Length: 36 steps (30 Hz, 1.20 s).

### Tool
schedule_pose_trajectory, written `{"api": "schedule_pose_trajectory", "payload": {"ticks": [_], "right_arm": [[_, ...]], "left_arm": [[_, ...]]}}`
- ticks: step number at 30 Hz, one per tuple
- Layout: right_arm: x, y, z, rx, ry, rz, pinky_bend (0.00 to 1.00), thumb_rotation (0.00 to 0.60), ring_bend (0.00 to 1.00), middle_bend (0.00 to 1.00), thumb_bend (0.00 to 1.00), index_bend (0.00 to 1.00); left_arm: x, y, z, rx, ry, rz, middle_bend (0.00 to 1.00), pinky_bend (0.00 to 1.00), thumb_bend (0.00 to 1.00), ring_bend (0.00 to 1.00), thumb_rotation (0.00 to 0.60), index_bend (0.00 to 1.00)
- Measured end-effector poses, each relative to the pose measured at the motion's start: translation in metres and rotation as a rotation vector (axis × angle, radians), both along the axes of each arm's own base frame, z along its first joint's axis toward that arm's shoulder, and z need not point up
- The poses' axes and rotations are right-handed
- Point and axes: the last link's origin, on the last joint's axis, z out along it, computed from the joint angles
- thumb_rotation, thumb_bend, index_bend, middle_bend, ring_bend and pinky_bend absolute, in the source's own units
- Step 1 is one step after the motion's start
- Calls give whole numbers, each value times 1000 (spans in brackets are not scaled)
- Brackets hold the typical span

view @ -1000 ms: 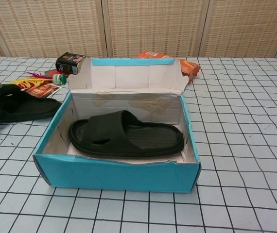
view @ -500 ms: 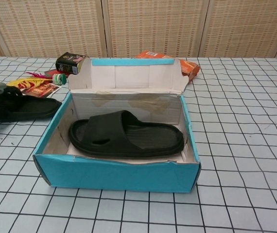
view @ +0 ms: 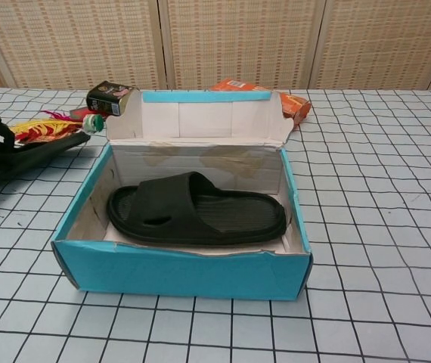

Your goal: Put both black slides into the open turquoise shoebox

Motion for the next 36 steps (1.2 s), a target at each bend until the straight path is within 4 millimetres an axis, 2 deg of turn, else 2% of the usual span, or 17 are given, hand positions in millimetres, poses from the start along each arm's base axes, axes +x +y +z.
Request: {"api": "schedule_pose_trajectory", "payload": {"ticks": [15,21,27,31,36], "right_arm": [[0,-1,-1,1,2,-2,0,600,0,0,173,0],[0,-1,-1,1,4,-2,0,600,0,0,172,0],[0,-1,-1,1,5,-3,0,600,0,0,173,0],[0,-2,-3,7,10,-3,0,600,0,0,172,0],[2,-3,-7,16,16,2,0,600,0,0,172,0]], "left_arm": [[-2,1,7,82,15,-82,861,599,652,766,600,835],[2,3,17,135,39,-155,885,614,680,782,600,853],[3,9,39,207,64,-207,890,618,686,784,600,854],[12,10,57,253,32,-258,892,620,684,785,600,857],[34,2,65,256,-58,-322,892,620,684,784,600,857]]}}
